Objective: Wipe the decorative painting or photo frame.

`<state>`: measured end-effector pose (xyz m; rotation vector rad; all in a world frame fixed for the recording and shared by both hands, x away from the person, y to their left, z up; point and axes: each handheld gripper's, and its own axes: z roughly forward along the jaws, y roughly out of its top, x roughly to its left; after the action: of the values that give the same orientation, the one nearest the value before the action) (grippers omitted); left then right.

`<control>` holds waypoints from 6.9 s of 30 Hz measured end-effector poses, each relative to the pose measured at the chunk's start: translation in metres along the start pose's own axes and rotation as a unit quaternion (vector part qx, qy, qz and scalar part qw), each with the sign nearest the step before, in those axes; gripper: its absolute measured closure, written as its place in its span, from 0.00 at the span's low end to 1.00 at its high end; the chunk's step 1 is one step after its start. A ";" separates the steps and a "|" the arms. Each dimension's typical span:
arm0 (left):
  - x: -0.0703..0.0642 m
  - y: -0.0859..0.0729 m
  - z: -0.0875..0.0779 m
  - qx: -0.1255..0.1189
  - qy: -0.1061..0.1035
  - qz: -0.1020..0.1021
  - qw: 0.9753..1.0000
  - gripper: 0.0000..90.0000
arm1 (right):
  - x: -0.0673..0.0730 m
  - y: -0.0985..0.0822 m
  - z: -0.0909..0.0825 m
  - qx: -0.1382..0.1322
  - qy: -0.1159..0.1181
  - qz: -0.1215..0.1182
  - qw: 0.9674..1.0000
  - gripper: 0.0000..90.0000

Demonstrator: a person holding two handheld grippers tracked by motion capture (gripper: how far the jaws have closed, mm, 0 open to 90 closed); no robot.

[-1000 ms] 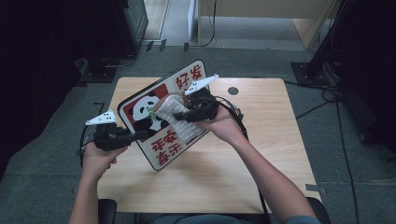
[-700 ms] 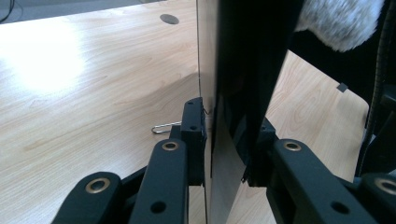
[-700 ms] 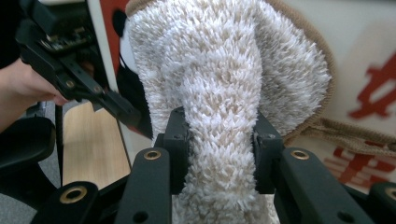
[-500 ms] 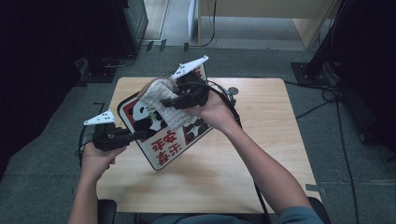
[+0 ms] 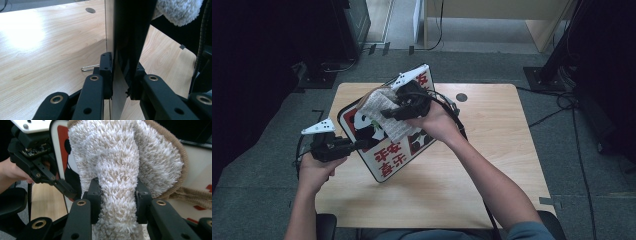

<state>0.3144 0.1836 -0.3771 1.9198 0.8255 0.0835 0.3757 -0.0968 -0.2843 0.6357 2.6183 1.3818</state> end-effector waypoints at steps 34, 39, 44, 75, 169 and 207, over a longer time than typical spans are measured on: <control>0.000 0.000 0.000 0.002 -0.002 0.004 1.000 0.87 | 0.002 -0.045 0.020 0.007 0.014 0.006 1.000 0.72; 0.000 0.000 0.000 0.003 -0.001 0.004 1.000 0.87 | 0.003 -0.050 0.022 0.007 0.014 0.010 1.000 0.72; 0.000 0.000 0.000 0.003 -0.002 0.004 1.000 0.87 | 0.004 -0.055 0.024 0.009 0.016 0.013 1.000 0.72; 0.000 0.000 -0.001 0.003 -0.005 0.002 1.000 0.86 | 0.005 -0.089 0.041 0.016 0.032 0.025 0.999 0.72; -0.002 -0.008 -0.028 -0.014 0.003 -0.005 1.000 0.78 | 0.002 -0.101 0.031 0.039 0.054 0.048 0.997 0.74; 0.021 -0.004 -0.032 -0.030 0.010 -0.013 0.999 0.86 | 0.026 0.015 0.009 -0.012 0.038 -0.020 0.999 0.75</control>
<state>0.3157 0.2219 -0.3703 1.8547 0.8533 0.1103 0.3593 -0.0717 -0.2749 0.5348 2.6520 1.4522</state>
